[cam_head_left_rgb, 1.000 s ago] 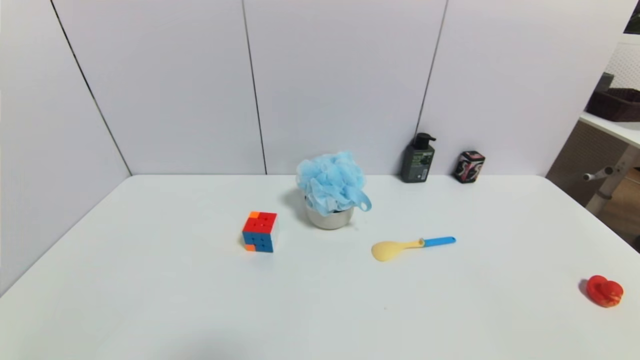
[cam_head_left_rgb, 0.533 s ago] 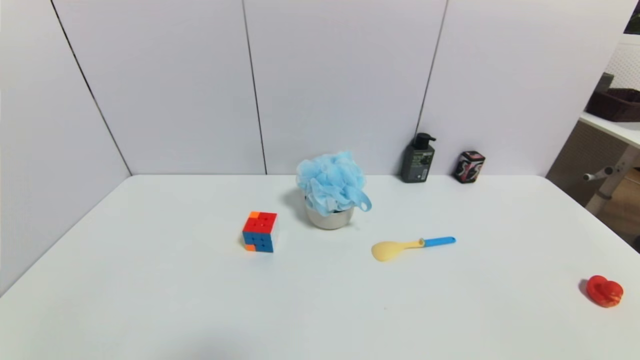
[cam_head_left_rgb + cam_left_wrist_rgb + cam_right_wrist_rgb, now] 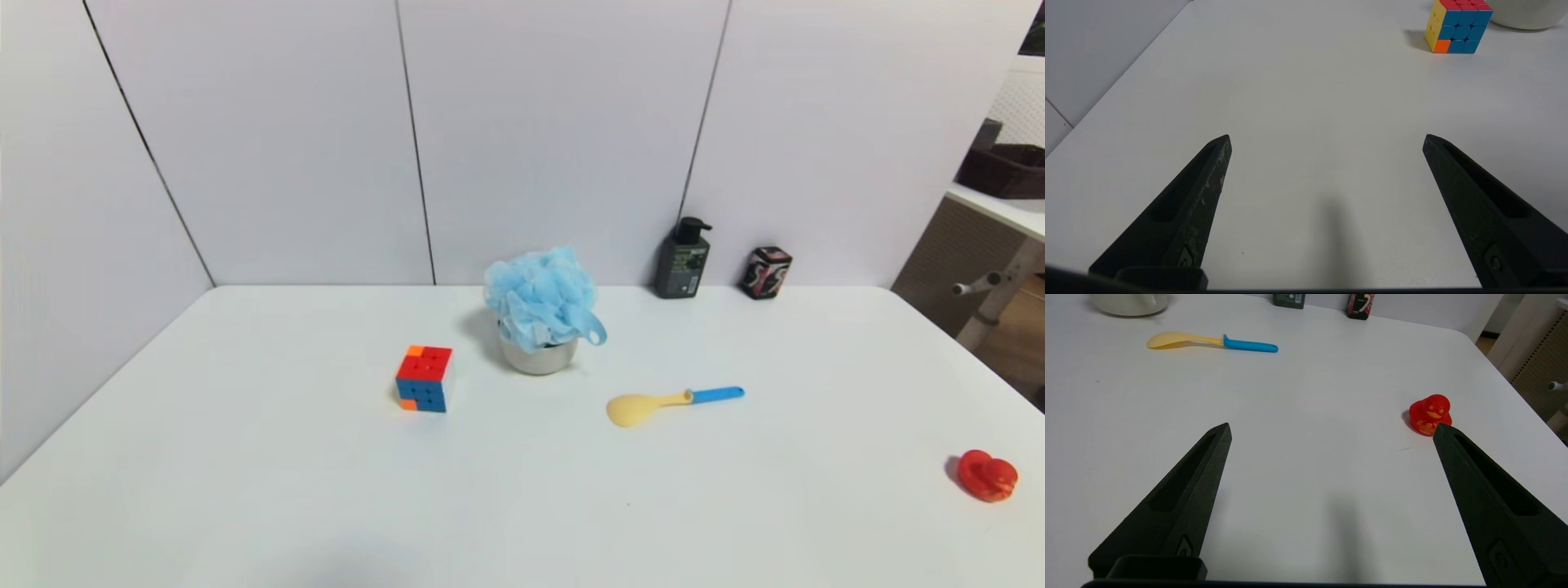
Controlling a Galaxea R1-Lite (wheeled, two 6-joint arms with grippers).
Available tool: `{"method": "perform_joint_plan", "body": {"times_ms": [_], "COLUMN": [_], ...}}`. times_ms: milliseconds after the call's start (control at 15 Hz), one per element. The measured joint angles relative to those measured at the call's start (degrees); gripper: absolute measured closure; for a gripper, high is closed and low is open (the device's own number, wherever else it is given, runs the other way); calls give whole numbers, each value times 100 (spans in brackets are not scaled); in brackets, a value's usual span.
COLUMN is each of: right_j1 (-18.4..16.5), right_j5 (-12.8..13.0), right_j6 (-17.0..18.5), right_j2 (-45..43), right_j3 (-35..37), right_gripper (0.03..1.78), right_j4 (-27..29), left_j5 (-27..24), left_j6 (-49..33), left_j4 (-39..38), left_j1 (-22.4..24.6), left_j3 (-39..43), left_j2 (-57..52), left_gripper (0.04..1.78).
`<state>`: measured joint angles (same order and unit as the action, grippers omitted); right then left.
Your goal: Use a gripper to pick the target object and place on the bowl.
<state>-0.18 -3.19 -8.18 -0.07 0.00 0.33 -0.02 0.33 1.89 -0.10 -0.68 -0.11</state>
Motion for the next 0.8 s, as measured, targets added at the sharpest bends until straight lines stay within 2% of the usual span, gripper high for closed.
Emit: {"method": "perform_joint_plan", "body": {"times_ms": [333,533,800], "right_j1": [0,-2,0], "right_j5": [-2,6,0], "right_j6": [-9,206,174], "right_j2": [0,0,0], "right_j3": [0,0,0], "right_gripper": [11,11,11], "right_j4": [-2,-6,0], "left_j5": [-5,-5,-2], "left_j6": [2,0,2], "left_j4": [-5,-7,-5], "left_j1": [0,0,0], "left_j3": [0,0,0], "left_j2": [0,0,0], "left_gripper": [13,13,13]}}
